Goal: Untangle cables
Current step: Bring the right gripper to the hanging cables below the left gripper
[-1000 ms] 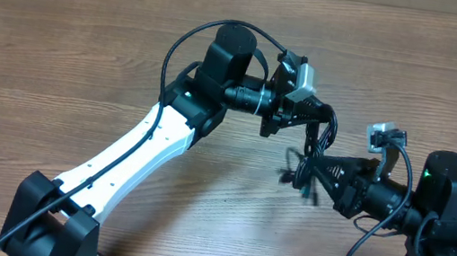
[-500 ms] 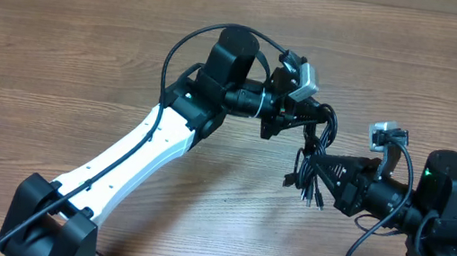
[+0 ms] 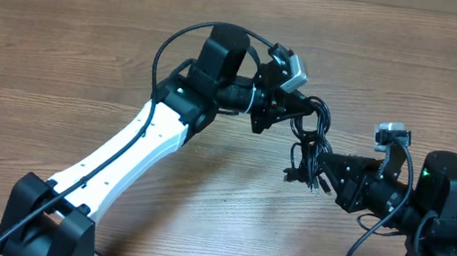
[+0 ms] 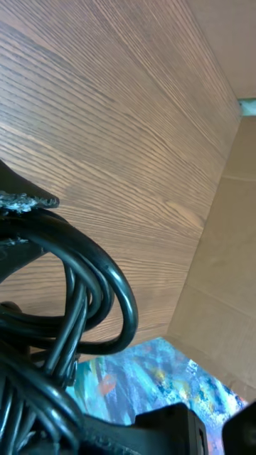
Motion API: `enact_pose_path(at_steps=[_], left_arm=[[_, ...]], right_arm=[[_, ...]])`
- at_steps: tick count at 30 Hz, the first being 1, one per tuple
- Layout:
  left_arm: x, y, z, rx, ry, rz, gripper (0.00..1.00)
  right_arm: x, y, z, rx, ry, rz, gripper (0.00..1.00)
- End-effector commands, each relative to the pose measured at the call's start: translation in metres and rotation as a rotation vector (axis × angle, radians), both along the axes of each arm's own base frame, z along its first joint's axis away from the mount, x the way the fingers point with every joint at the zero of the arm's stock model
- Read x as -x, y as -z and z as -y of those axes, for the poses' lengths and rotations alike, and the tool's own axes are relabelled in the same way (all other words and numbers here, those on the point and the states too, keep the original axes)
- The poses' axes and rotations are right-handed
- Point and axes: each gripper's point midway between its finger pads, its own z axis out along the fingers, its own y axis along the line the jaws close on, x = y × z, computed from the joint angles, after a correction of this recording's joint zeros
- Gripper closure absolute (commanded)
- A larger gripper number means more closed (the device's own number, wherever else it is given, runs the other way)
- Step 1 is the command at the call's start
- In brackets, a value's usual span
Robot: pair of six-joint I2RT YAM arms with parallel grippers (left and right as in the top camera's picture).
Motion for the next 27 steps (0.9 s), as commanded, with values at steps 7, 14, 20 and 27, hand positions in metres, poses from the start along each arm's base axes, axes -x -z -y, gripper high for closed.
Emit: enact_pose_path(at_steps=[7,14,20,27], left_arm=[[0.028,-0.023,0.006,0.076,0.136,-0.019,0.96],[0.039,-0.023,0.014,0.075,0.167,-0.024,0.96],[0.051,-0.026,0.017,0.094,0.222,-0.037,0.96],[0.067,-0.027,0.026,0.103,0.281,-0.026,0.96]], right_arm=[[-0.023,-0.014,0.023,0.021,0.189,0.048,0.96],[-0.035,-0.034,0.025,-0.008,0.221,0.133,0.96],[-0.046,-0.031,0.045,0.059,0.338,0.149,0.96],[-0.054,-0.045,0.048,0.053,0.361,0.221,0.96]])
